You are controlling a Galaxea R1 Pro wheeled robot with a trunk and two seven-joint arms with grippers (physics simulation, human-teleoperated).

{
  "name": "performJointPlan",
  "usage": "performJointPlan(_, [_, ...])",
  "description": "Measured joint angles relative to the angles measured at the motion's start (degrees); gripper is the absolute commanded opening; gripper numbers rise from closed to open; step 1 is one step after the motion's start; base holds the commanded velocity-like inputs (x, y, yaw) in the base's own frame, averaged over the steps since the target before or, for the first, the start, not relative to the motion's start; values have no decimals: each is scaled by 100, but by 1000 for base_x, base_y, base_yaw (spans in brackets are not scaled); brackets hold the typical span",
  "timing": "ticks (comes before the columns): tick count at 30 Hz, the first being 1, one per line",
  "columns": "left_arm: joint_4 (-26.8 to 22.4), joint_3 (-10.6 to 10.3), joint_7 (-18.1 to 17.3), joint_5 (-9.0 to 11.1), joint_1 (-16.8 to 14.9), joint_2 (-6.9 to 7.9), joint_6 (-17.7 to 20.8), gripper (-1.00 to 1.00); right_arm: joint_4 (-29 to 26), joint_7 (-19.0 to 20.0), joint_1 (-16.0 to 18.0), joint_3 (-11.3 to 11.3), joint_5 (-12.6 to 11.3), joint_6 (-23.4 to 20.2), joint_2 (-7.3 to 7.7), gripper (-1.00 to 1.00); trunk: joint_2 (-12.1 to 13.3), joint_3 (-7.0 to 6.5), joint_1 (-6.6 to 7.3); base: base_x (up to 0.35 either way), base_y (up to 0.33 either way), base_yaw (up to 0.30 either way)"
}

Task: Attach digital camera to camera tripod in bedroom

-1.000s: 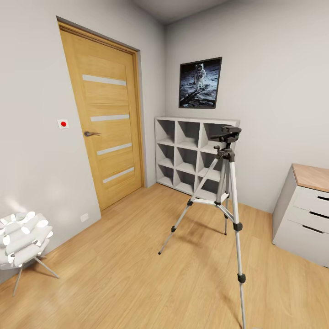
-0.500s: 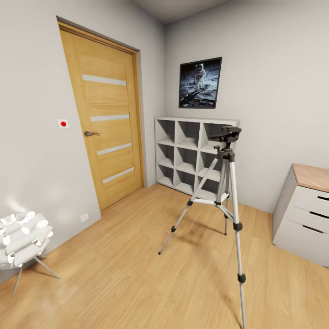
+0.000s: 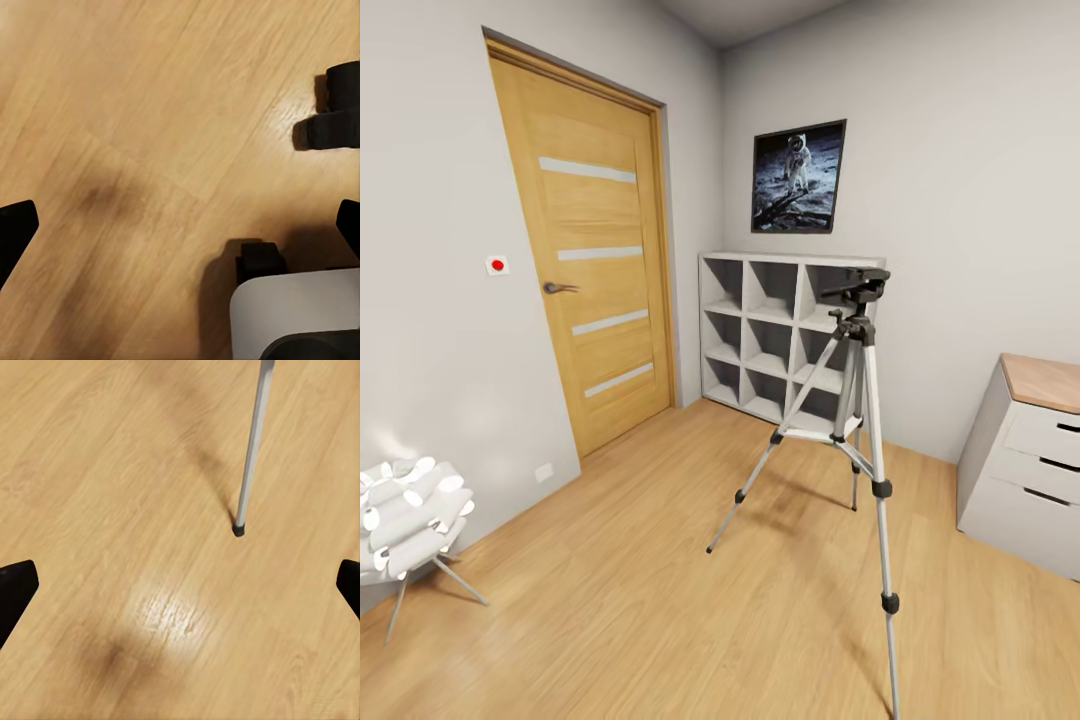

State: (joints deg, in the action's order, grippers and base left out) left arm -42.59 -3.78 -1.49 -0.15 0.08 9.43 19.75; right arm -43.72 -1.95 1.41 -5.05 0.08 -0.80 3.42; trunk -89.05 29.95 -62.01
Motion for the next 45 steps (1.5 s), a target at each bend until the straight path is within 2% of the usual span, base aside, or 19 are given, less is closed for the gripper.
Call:
performJointPlan(16, [-7, 19, -40, 0, 0, 80, -2, 100, 0, 0, 1, 0, 0, 0, 0, 100, -642, 287, -352, 0, 0, 0])
performJointPlan(45, [-7, 22, -36, 0, 0, 80, -13, 100, 158, 0, -1, 2, 0, 0, 0, 100, -1805, 808, -989, 0, 0, 0])
